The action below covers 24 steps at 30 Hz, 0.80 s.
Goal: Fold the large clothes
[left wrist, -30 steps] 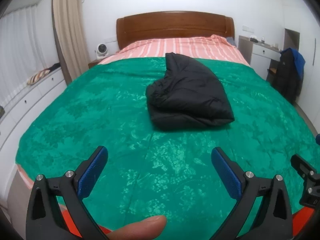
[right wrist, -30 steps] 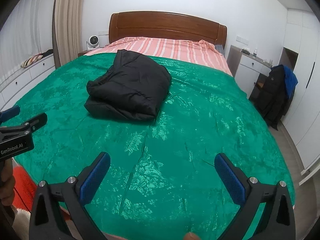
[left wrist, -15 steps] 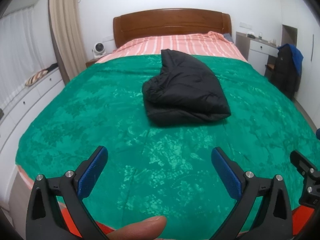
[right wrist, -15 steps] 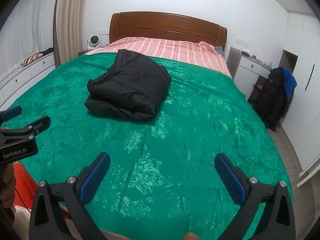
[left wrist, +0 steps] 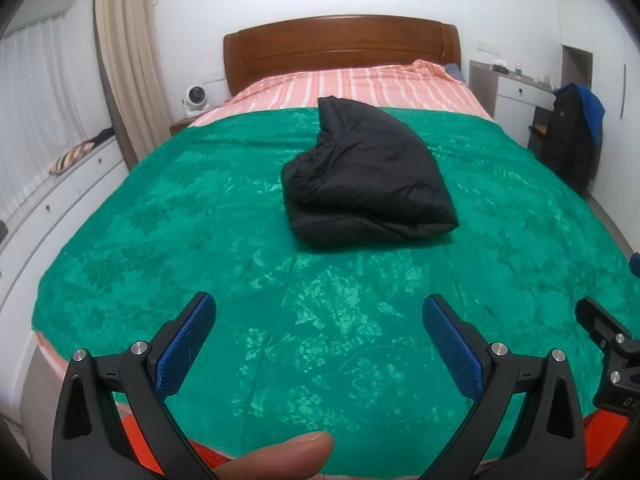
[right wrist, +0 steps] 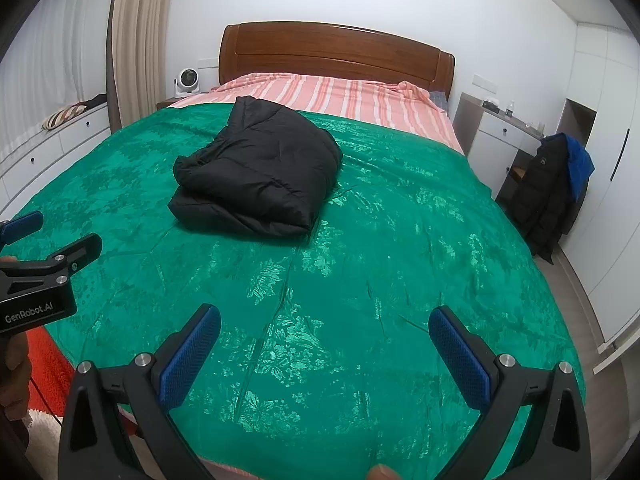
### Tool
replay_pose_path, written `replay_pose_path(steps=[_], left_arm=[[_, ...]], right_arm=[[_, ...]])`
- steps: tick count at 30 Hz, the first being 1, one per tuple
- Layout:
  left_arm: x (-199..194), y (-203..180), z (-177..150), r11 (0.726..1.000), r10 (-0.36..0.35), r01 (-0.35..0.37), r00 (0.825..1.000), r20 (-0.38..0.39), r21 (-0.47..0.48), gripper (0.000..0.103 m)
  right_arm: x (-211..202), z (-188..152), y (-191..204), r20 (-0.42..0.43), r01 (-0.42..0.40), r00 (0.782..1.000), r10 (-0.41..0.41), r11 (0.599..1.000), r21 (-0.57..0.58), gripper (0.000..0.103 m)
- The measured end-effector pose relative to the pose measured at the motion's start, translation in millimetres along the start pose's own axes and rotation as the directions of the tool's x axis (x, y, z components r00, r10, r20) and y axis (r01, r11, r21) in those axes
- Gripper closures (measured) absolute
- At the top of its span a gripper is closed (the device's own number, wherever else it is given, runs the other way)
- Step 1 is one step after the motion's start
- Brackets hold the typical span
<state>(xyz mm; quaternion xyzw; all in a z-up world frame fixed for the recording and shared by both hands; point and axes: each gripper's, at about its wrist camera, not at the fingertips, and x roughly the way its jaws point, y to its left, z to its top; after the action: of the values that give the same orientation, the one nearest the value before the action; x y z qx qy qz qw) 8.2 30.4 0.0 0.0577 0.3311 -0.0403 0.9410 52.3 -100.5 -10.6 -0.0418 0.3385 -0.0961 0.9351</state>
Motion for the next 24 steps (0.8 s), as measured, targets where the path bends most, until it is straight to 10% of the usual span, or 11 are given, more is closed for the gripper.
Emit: replay_pose_path(steps=[24], left_arm=[[-15.4, -8.1, 1.0, 0.998, 0.032, -0.035, 0.998, 0.055, 0.054, 0.0]], right_arm=[[-3.9, 1.5, 5.0, 0.005, -0.014, 1.0, 0.014, 1.0, -0.012, 0.0]])
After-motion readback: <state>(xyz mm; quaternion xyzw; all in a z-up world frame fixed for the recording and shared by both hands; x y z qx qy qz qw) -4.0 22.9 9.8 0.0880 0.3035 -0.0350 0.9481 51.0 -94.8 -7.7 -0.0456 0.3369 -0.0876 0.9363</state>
